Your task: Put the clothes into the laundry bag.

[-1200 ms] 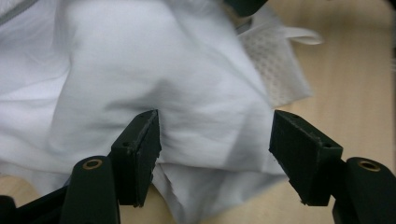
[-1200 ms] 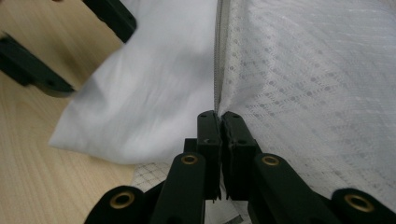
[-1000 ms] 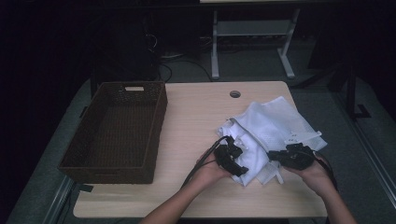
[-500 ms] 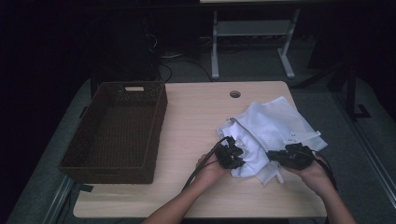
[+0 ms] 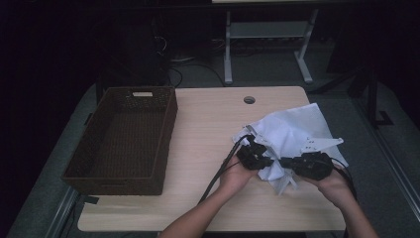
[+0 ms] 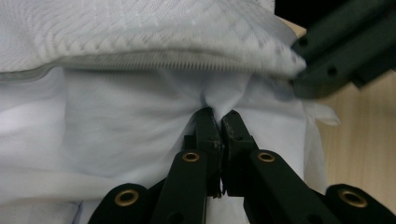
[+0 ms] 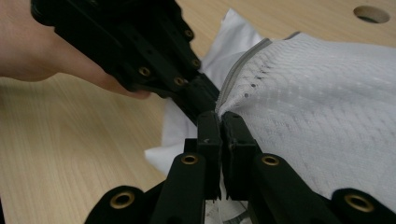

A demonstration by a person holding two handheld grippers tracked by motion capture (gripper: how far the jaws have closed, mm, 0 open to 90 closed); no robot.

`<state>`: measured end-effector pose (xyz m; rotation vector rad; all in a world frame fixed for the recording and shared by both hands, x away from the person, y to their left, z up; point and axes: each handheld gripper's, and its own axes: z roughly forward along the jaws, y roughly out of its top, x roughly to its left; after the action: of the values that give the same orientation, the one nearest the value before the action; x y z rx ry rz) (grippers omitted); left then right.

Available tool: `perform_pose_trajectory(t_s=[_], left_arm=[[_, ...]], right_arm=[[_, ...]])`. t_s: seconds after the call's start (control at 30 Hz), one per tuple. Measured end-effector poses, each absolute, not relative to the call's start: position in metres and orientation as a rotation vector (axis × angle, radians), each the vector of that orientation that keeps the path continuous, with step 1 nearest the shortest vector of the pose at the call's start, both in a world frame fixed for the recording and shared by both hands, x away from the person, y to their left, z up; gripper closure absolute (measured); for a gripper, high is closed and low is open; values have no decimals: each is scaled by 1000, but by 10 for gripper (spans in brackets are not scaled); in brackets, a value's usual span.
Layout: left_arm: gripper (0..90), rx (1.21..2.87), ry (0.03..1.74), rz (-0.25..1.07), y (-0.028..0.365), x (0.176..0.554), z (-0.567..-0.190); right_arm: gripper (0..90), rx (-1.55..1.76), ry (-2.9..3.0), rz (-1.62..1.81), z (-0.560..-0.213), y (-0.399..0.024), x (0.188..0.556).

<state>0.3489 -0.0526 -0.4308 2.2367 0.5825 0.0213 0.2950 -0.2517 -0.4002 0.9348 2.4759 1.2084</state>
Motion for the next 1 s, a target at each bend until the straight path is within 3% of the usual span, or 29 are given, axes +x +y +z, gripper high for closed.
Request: perform_pose_trajectory(t_s=[0.13,0.37,0.47,0.73,1.0], left_arm=[[852,2230,577,12,-55,349,-437],[541,2233,542,0,-31,346,-423],[491,2219,550,25,-10,349,-412],[498,2158,730,132,58,398,-407],[557,2217,805,187,54,463,-426]], right_arm=[[860,957,2486,1173,-405,-255,297],[854,987,2492,1164,-410,-263,299],[853,989,2495,1153,-412,-263,299],[853,991,2503,1145,-413,-262,299],[853,986,2511,1139,-415,-261,299]])
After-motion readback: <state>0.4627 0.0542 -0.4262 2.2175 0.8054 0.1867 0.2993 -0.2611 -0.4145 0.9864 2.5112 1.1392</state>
